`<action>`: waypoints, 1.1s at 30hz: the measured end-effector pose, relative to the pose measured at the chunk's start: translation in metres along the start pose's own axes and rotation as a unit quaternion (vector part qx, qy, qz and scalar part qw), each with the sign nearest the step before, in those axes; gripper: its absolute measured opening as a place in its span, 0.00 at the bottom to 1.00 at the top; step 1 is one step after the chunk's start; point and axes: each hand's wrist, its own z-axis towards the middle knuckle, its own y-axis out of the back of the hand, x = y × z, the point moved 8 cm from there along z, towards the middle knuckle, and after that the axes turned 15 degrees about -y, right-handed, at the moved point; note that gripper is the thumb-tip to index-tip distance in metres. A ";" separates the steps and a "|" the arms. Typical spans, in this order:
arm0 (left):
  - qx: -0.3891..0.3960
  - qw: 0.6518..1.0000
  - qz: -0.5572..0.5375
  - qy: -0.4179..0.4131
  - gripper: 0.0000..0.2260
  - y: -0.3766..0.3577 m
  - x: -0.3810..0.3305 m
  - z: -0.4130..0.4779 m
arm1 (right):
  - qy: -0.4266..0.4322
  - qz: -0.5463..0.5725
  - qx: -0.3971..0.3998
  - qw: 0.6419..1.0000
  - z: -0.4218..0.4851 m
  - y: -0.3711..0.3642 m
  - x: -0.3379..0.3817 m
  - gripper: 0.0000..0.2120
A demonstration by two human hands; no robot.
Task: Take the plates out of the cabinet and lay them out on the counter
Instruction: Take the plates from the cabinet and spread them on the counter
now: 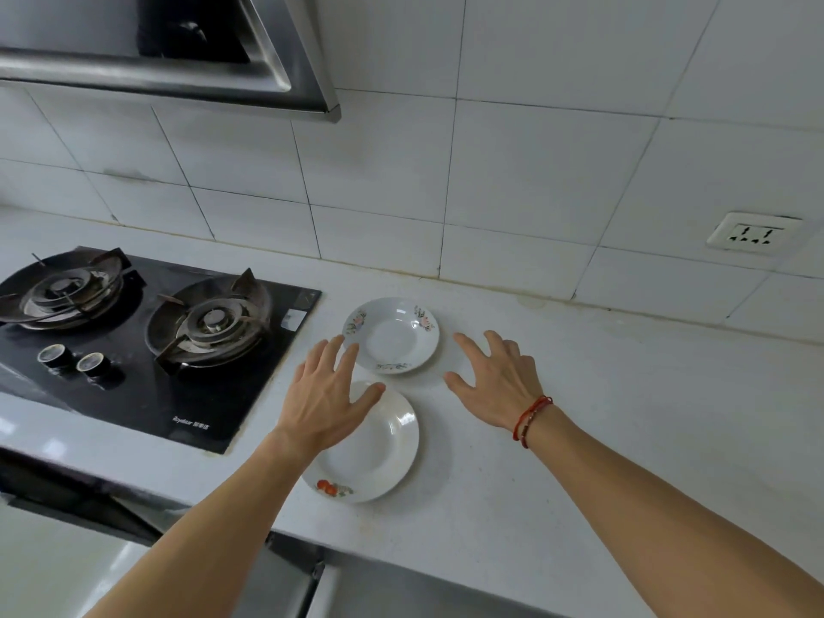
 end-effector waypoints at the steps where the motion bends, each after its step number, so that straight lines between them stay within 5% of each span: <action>1: -0.001 1.000 -0.001 -0.001 0.36 0.000 -0.004 -0.002 | -0.001 -0.001 0.002 1.000 -0.002 0.000 -0.003 0.32; 15: 0.017 0.999 -0.006 -0.041 0.38 -0.002 -0.039 -0.045 | -0.063 -0.008 0.008 0.998 -0.067 -0.003 -0.040 0.31; 33: 0.038 0.987 -0.030 -0.152 0.36 -0.018 -0.086 -0.193 | -0.172 -0.029 0.001 0.985 -0.282 -0.037 -0.066 0.33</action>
